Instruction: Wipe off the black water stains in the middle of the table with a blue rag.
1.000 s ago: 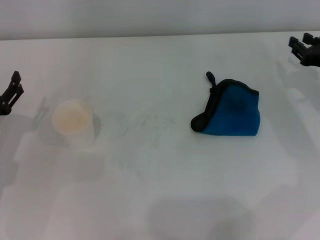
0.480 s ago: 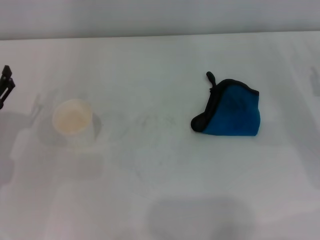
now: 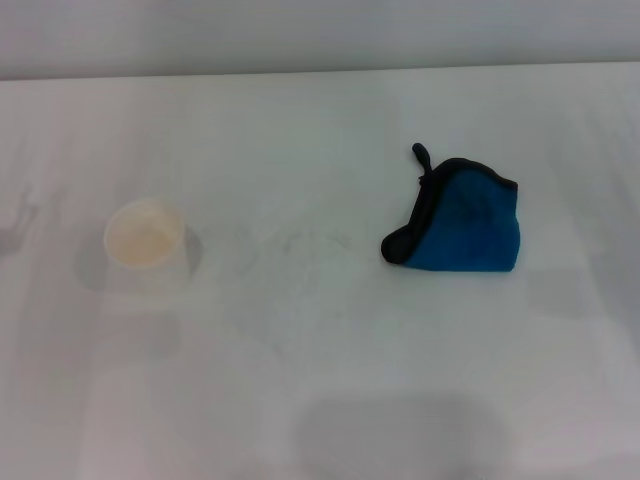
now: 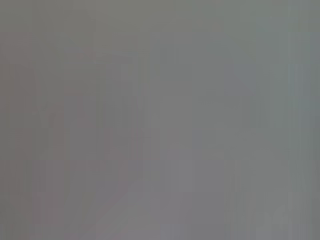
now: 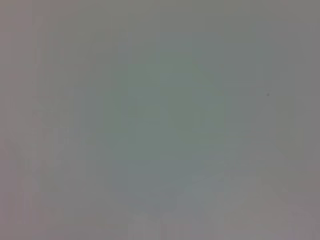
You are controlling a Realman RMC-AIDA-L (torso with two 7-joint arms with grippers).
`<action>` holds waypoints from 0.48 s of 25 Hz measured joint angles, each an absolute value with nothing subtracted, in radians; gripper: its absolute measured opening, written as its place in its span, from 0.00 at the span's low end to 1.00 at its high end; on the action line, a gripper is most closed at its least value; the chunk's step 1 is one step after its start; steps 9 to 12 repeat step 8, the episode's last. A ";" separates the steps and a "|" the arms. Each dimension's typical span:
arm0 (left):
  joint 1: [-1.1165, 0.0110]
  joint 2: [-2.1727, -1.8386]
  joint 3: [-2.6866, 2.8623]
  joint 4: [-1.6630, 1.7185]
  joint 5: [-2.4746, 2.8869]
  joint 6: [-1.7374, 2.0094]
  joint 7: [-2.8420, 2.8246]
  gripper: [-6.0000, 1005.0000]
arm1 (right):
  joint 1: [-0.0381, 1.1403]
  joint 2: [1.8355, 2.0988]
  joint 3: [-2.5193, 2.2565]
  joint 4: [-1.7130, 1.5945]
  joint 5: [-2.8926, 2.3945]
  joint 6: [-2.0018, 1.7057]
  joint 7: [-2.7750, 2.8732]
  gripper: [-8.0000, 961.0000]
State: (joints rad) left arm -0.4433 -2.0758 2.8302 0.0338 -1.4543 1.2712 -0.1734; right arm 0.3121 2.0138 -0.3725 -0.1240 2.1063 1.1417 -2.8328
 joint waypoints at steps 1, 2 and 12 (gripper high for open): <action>-0.443 -2.076 2.830 0.034 -1.470 1.273 -0.175 0.88 | 0.312 2.013 -0.372 -0.122 2.106 1.142 -2.840 0.42; -0.443 -2.076 2.830 0.034 -1.480 1.275 -0.176 0.88 | 0.312 2.013 -0.372 -0.119 2.107 1.142 -2.843 0.42; -0.452 -2.075 2.830 0.034 -1.508 1.275 -0.177 0.88 | 0.313 2.012 -0.361 -0.118 2.107 1.128 -2.846 0.42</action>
